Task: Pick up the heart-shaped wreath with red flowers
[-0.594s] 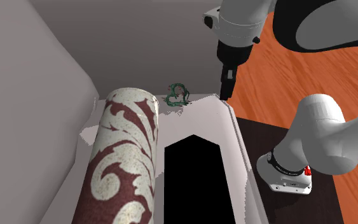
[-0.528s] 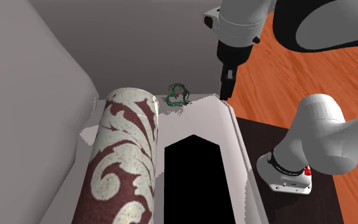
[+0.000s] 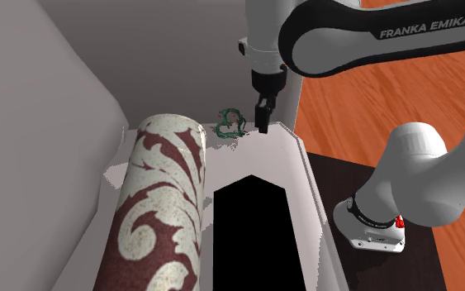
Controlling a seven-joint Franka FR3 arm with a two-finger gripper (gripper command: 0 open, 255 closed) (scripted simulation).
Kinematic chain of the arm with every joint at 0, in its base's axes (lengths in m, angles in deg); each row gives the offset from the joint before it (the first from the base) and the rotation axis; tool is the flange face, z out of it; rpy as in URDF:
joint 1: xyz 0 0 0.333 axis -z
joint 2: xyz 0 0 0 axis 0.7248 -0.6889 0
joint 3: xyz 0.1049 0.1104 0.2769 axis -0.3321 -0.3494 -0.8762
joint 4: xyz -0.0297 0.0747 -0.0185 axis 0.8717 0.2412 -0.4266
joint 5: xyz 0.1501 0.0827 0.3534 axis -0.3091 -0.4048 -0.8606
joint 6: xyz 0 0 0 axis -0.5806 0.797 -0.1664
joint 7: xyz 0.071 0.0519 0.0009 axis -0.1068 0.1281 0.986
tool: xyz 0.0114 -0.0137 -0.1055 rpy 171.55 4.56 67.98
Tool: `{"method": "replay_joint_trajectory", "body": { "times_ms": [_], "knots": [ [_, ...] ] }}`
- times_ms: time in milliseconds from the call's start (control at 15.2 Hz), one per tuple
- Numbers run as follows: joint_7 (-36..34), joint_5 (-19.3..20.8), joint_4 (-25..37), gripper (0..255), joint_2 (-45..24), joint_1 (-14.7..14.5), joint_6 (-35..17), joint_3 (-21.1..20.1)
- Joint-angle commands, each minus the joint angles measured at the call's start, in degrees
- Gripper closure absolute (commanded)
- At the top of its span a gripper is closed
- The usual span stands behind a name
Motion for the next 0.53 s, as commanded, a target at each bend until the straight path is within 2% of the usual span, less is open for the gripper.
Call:
{"method": "replay_joint_trajectory", "body": {
  "times_ms": [0, 462],
  "knots": [
    [0.1, -0.6, 0.1, 0, -3.5, 0.6, -2.6, 1.3],
    [1.4, -4.1, 2.8, 0, -17.2, 2.1, -10.5, 5.3]
  ]
}}
